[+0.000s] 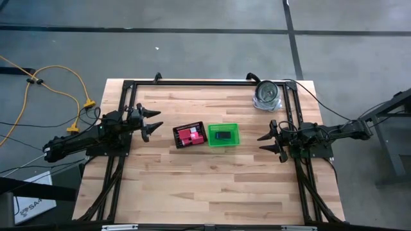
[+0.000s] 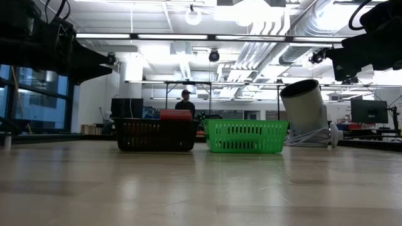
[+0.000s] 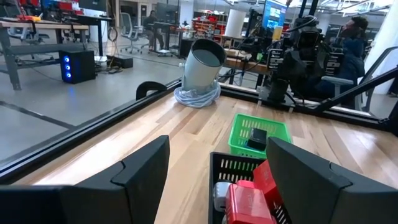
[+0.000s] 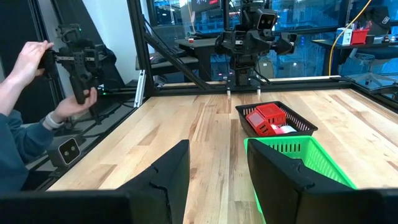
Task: Pick & Place Office items
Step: Return to Home Position
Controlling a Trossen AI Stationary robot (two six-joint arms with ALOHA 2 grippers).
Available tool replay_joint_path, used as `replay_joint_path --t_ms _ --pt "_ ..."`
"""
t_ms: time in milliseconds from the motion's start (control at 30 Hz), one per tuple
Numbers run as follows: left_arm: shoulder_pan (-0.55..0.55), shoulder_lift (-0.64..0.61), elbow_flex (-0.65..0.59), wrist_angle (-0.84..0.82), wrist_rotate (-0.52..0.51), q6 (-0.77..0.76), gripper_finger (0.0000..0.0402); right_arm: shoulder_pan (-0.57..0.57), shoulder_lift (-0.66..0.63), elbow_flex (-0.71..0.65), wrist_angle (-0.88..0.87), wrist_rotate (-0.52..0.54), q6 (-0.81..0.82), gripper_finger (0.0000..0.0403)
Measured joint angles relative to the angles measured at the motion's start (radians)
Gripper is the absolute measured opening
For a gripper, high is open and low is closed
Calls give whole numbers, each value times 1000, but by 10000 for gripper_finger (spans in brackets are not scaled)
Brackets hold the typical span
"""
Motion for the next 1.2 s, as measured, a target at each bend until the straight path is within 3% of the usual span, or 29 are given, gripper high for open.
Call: replay_joint_path --t_ms 1200 --pt "0 0 0 -1 4 -23 262 0 0 0 0 0 0 148"
